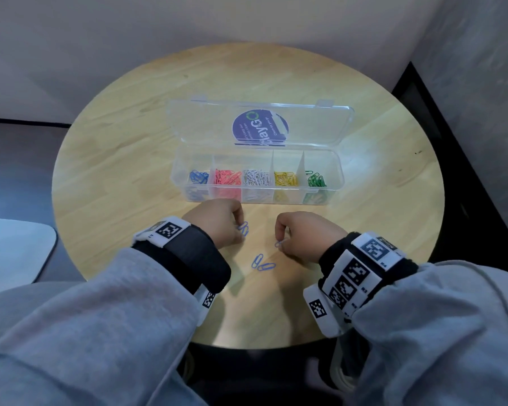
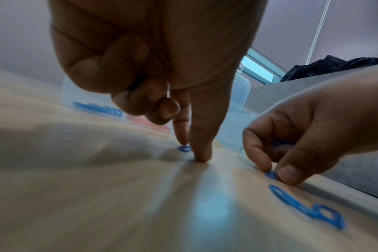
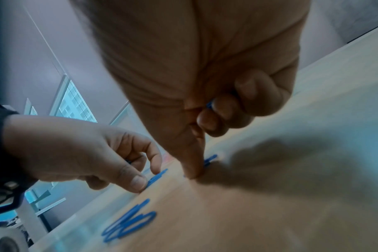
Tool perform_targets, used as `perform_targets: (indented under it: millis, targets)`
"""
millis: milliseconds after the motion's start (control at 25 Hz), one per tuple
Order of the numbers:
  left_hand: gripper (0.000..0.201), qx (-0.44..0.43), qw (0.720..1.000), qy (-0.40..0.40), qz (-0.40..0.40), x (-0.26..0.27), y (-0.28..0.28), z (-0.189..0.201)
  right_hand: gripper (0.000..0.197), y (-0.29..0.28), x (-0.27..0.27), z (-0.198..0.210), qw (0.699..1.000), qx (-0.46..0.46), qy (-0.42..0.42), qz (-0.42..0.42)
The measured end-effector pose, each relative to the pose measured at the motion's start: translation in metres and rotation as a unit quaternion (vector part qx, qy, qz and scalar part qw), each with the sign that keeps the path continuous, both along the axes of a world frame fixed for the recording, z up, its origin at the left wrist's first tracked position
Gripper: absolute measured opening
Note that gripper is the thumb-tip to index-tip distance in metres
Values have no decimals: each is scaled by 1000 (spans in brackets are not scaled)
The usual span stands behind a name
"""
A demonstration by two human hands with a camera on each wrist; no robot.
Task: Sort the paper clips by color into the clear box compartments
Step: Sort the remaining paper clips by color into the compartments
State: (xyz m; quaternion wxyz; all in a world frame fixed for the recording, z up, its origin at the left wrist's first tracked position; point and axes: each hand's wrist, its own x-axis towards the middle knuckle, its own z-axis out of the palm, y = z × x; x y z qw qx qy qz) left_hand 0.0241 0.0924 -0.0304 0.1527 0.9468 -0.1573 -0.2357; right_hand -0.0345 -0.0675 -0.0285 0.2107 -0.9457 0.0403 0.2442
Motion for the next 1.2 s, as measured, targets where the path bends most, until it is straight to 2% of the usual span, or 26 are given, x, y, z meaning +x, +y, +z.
perform_targets:
  millis: [280,480,640,760,920,1000,1120,1200]
  targets:
    - [10,26,999,21,-26,-4,-4,-3,25,0,-2,3,997,-3,74,18]
    - [13,35,998,37,-40,-5,-6,0,17,-5,0,10,992,95,83,-26]
    - [15,34,996,72,-26,-5,-6,-2,17,-8,2,5,959,241,110,-102]
    - [9,24,995,97,-23,-6,-3,-1,25,-9,3,3,934,294,137,-151]
    - [17,-13,991,130,-12,-3,4,8,25,-10,4,4,910,332,130,-210]
    - [22,-62,986,157,8,2,9,16,20,-7,3,2,927,311,137,-159]
    - [28,-172,964,195,61,7,16,27,13,-3,-2,3,980,166,107,-5]
    - [31,-215,951,209,79,7,20,31,17,1,-4,5,990,111,66,49]
